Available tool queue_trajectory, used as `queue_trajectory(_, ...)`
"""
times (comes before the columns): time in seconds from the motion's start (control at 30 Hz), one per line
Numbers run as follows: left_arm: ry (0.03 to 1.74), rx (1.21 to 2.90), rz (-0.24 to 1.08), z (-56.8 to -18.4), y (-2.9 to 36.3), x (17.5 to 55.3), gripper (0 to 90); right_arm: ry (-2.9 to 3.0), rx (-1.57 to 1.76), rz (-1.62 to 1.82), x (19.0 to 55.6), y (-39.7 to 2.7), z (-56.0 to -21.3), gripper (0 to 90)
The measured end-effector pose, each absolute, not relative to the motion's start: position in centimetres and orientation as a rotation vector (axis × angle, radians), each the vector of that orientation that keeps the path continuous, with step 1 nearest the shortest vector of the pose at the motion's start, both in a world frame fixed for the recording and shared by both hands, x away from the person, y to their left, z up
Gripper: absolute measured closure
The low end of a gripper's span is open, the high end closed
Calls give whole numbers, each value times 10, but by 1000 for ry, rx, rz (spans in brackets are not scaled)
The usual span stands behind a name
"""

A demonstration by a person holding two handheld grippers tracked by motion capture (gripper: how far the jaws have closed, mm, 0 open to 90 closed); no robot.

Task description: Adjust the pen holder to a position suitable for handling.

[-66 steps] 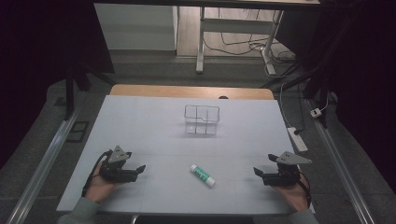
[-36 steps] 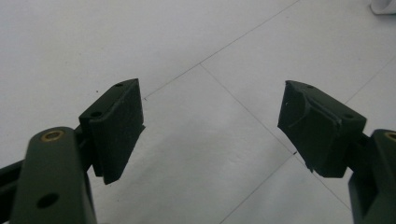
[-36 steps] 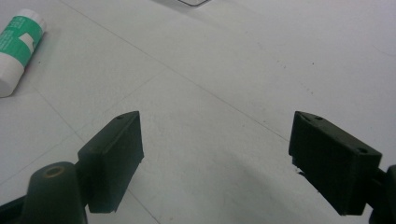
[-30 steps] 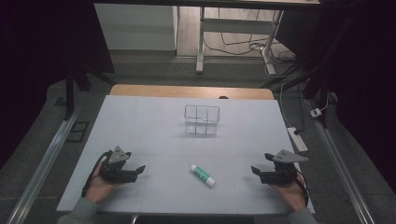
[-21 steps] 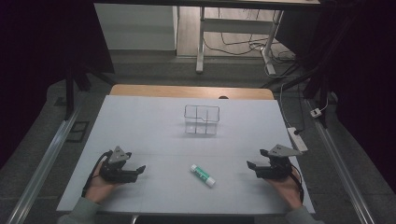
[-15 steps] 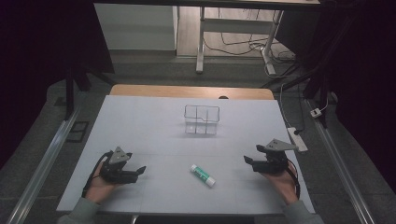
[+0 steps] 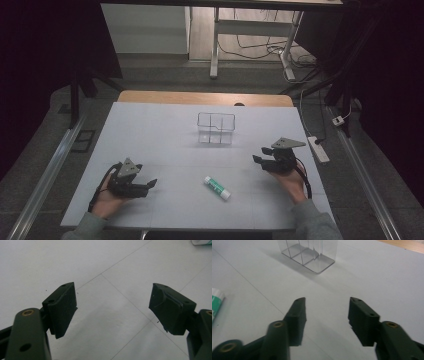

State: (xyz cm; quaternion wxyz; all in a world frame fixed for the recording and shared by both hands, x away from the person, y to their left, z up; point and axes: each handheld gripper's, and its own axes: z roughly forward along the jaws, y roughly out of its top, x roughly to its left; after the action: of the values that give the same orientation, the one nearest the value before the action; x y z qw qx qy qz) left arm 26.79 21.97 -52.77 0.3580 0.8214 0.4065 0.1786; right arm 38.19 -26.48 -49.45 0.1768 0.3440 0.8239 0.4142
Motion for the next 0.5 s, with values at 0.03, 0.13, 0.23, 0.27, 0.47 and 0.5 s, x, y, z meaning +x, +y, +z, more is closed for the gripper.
queue_trajectory(0.03,1051,2124,462,-528,220,268,219,2327,970,1174,384,-263,-495,576)
queue_trajectory(0.13,1057,2124,459,-528,220,268,218,2323,980,1161,389,-260,-497,691)
queue_trajectory(0.23,1060,2122,459,-528,220,269,218,2325,983,1150,395,-257,-495,800)
queue_trajectory(0.27,1059,2123,459,-528,220,268,218,2324,982,1156,397,-256,-494,844)
queue_trajectory(0.47,1057,2129,461,-529,220,269,218,2329,970,1150,411,-244,-493,900)
queue_trajectory(0.5,1056,2130,461,-529,220,269,218,2326,968,1152,413,-242,-494,900)
